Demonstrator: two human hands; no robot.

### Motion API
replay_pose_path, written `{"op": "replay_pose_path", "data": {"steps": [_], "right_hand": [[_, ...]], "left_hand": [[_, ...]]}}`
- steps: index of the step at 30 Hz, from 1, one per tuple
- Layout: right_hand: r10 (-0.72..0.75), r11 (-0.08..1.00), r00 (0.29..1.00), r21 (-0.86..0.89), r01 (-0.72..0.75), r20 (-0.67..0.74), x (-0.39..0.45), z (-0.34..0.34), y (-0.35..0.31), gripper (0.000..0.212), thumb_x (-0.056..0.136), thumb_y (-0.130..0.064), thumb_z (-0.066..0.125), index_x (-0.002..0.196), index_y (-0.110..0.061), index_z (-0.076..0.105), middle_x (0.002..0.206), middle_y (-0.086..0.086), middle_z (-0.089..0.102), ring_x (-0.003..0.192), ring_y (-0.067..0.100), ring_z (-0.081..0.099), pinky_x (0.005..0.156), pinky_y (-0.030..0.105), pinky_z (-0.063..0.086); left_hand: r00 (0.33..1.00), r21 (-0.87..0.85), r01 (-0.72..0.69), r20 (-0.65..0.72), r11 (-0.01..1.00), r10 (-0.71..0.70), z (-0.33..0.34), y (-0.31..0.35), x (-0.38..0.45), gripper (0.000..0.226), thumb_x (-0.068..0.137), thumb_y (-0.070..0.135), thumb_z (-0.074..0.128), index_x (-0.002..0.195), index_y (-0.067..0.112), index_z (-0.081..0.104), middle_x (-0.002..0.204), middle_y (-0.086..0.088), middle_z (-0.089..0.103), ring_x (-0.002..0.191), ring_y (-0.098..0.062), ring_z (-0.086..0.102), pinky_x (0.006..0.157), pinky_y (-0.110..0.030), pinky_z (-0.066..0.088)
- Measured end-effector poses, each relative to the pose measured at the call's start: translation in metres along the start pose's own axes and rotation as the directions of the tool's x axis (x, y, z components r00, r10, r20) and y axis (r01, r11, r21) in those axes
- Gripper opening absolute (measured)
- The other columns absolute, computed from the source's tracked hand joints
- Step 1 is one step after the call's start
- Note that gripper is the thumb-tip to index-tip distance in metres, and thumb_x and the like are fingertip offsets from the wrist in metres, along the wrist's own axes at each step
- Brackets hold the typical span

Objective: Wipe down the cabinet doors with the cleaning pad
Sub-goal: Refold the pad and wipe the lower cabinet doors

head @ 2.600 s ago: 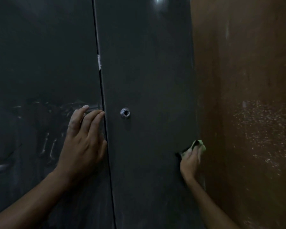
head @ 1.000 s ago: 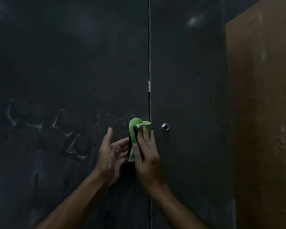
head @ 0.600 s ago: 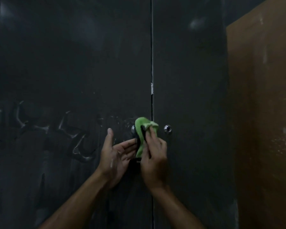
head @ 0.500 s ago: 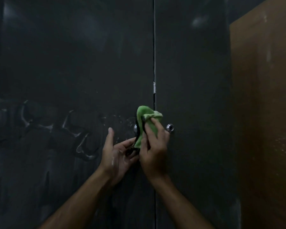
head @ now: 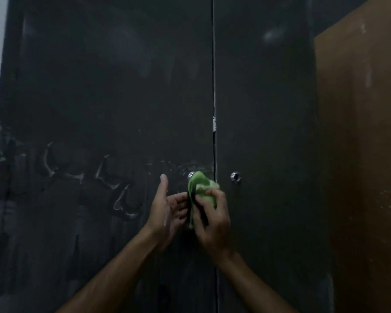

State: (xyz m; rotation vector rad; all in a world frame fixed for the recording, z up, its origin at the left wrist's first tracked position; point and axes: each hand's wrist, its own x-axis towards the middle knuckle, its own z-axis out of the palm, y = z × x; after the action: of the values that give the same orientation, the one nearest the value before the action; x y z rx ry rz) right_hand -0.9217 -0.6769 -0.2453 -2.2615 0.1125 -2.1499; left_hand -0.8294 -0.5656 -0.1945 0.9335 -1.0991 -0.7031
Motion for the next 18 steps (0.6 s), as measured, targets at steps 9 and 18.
{"op": "replay_pose_path", "data": {"steps": [9,18], "right_hand": [[0.191,0.964,0.967,0.152,-0.216,0.167,0.099,-0.016,-0.003,0.023,0.095,-0.018,0.066,0.116,-0.016,0.074,0.113,-0.005,0.067,0.103,0.007,0.061,0.091,0.027,0.052],[-0.378,0.571,0.647,-0.384,0.726,0.662,0.079,-0.029,-0.017,0.028,0.08,-0.05,0.067,0.085,-0.025,0.077,0.097,-0.009,0.071,0.117,0.03,0.055,0.09,0.042,0.039]], "left_hand": [[0.948,0.383,-0.256,-0.079,0.888,0.308,0.004,-0.002,-0.014,0.076,0.098,0.079,0.026,0.099,0.026,0.08,0.098,0.005,0.081,0.094,-0.01,0.077,0.072,-0.022,0.06],[0.576,0.857,-0.451,0.066,0.249,0.815,-0.023,-0.005,-0.018,0.025,0.105,0.033,0.041,0.089,0.022,0.057,0.082,0.01,0.055,0.08,-0.011,0.052,0.067,-0.026,0.038]]}}
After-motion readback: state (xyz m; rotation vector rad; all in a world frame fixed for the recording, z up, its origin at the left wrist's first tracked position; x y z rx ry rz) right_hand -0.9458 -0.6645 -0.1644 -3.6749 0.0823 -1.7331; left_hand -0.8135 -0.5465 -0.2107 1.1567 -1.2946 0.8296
